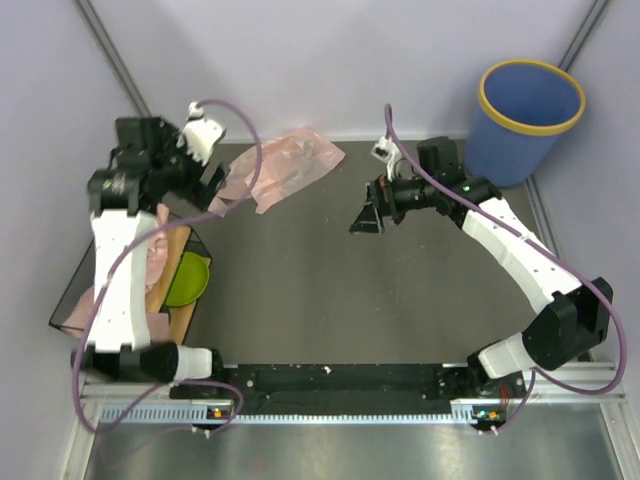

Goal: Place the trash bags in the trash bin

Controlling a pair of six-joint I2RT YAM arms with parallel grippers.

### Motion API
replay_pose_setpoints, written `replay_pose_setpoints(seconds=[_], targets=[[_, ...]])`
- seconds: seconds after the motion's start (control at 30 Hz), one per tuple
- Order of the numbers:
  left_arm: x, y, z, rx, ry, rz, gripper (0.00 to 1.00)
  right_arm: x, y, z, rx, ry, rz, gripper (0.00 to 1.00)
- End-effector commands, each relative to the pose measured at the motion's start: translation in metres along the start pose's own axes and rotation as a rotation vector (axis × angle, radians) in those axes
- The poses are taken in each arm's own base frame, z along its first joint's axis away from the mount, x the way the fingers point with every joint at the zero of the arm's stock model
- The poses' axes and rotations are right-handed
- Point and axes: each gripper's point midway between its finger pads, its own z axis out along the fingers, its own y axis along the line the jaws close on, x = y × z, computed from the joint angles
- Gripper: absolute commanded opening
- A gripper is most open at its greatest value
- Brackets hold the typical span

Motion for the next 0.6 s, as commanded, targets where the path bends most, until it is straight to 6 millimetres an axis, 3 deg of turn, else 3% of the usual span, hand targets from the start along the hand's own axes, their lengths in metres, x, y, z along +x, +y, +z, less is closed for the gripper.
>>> replay_pose_setpoints(seconds=[0.0, 0.03, 0.07, 0.1, 0.13, 0.17, 0.23, 0.27, 0.33, 0.4, 0.43, 0.57], targets=[[-0.072, 0.028, 0.089, -0.022, -0.213, -0.201, 0.99, -0.046, -0.040, -0.040, 0.328, -0.146, -0.182, 0.99], [-0.082, 0.031, 0.100, -0.008, -0.232, -0.222, 0.99, -0.049, -0.047, -0.044, 0.378, -0.155, -0.183, 0.99], [-0.078, 0.027, 0.140, 0.058, -0.195, -0.226, 0.98, -0.050, -0.058, -0.050, 0.443, -0.147, -0.223, 0.99], [-0.085, 0.016, 0.155, 0.148, -0.212, -0.216, 0.98, -0.048, -0.060, -0.054, 0.458, -0.132, -0.240, 0.99], [-0.099, 0.023, 0.163, 0.149, -0.235, -0.233, 0.98, -0.046, -0.064, -0.058, 0.466, -0.119, -0.252, 0.99], [-0.086, 0.017, 0.206, 0.180, -0.172, -0.275, 0.98, -0.038, -0.060, -0.058, 0.418, -0.094, -0.247, 0.99], [-0.090, 0.017, 0.236, 0.211, -0.176, -0.272, 0.98, -0.028, -0.064, -0.064, 0.363, -0.082, -0.192, 0.99], [-0.076, 0.010, 0.269, 0.221, -0.132, -0.286, 0.98, -0.019, -0.059, -0.062, 0.311, -0.063, -0.151, 0.99], [-0.062, 0.007, 0.307, 0.189, -0.104, -0.281, 0.98, -0.008, -0.066, -0.063, 0.298, -0.031, -0.099, 0.99], [-0.052, 0.008, 0.329, 0.162, -0.084, -0.286, 0.98, 0.001, -0.064, -0.065, 0.259, -0.010, -0.070, 0.99], [-0.038, 0.005, 0.347, 0.153, -0.049, -0.292, 0.98, 0.005, -0.062, -0.065, 0.244, -0.012, -0.057, 0.99], [-0.017, -0.005, 0.382, 0.143, -0.007, -0.275, 0.96, 0.013, -0.071, -0.071, 0.270, -0.009, -0.026, 0.99]])
